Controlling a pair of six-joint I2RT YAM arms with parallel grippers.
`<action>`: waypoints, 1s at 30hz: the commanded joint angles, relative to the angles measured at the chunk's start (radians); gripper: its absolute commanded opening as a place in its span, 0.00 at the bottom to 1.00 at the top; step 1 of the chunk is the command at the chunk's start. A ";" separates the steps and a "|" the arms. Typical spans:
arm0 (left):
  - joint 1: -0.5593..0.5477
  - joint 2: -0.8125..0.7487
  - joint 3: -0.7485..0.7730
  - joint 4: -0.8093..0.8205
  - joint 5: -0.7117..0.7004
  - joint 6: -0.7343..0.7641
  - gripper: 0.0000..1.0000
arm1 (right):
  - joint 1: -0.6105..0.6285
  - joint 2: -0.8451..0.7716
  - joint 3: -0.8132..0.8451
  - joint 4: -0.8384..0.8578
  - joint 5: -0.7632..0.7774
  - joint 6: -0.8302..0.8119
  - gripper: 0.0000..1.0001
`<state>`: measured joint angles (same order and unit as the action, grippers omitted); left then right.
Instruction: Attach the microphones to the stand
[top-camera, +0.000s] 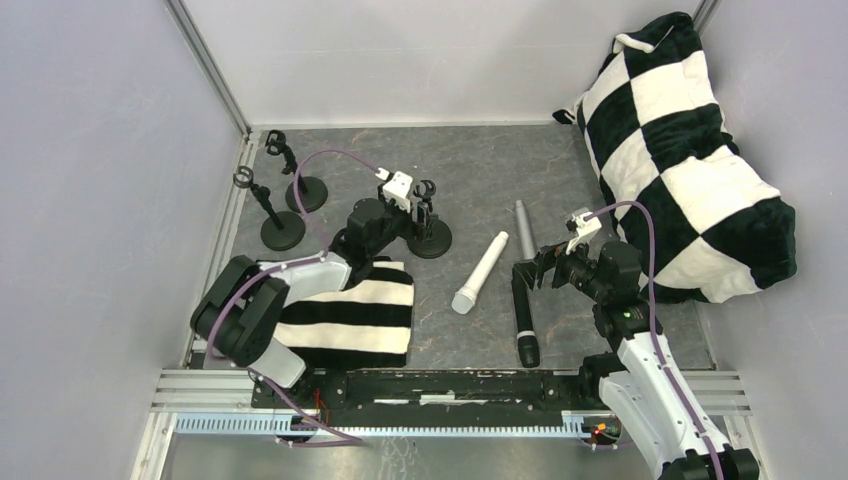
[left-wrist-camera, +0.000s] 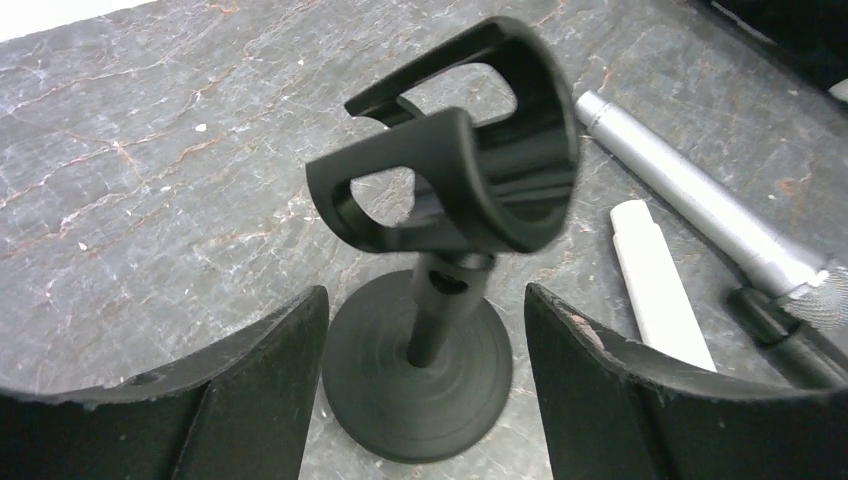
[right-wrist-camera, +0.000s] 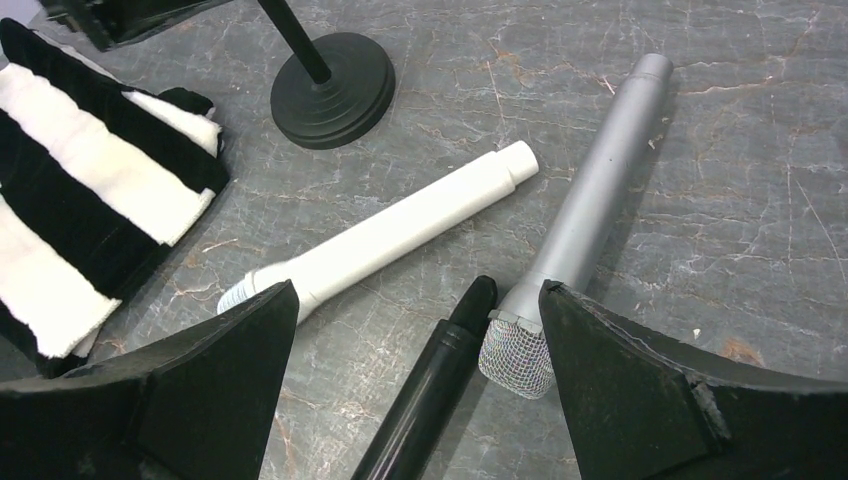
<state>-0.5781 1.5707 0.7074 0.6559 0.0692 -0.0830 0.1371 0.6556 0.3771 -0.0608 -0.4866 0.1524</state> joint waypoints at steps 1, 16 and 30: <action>-0.040 -0.114 -0.056 -0.053 -0.100 -0.068 0.79 | -0.001 0.003 -0.007 0.026 0.029 0.033 0.98; -0.485 -0.189 -0.073 -0.232 -0.516 -0.302 0.81 | -0.001 -0.068 -0.006 -0.051 0.268 0.160 0.98; -0.719 0.177 0.281 -0.503 -0.669 -0.414 0.78 | -0.002 -0.098 0.027 -0.119 0.342 0.137 0.98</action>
<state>-1.2541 1.7054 0.9119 0.2565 -0.4969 -0.4183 0.1371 0.5674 0.3748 -0.1856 -0.1753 0.2951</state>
